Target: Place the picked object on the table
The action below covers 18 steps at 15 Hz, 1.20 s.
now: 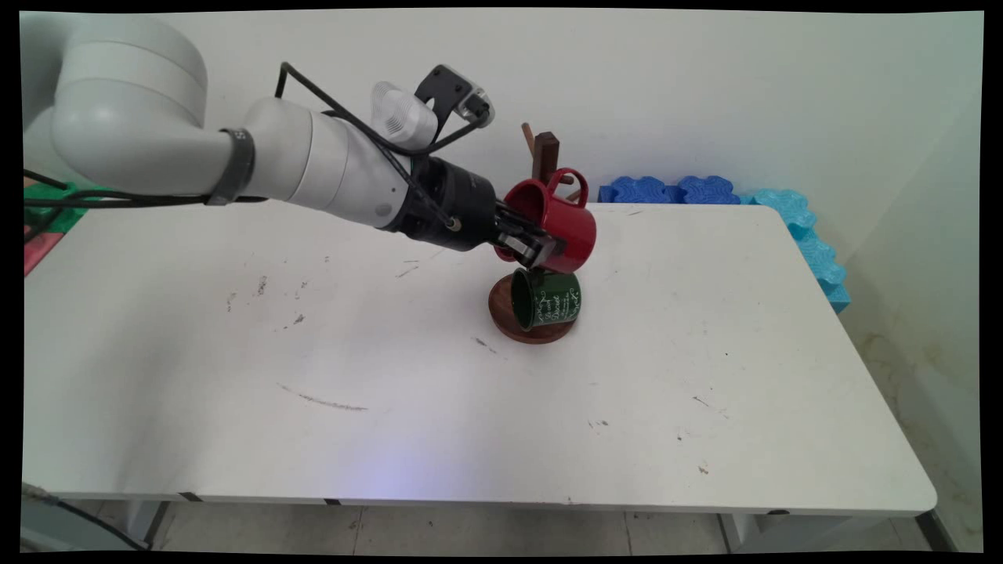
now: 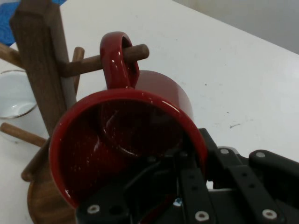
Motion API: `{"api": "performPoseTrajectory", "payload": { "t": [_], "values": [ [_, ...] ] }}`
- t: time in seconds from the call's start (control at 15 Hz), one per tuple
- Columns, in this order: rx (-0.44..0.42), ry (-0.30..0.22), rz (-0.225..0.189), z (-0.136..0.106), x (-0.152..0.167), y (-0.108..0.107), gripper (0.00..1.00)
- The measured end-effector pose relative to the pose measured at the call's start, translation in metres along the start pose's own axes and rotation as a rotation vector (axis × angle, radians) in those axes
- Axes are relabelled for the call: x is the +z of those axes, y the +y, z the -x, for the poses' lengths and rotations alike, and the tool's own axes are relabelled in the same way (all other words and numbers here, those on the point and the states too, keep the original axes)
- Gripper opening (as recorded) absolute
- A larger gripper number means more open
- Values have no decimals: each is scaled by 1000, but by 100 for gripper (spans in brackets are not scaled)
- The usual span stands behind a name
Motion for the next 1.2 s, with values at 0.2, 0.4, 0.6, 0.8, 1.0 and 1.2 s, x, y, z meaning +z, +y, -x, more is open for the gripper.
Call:
{"api": "performPoseTrajectory", "payload": {
  "t": [0.2,0.4,0.6,0.8,1.0,1.2],
  "values": [
    [5,0,7,-1,-2,2,0],
    [10,0,16,-3,-4,5,0],
    [14,1,27,-4,-6,9,0],
    [20,0,38,-6,-10,14,0],
    [25,-3,48,-6,-13,19,0],
    [31,-9,55,-6,-17,22,0]
  ]
}}
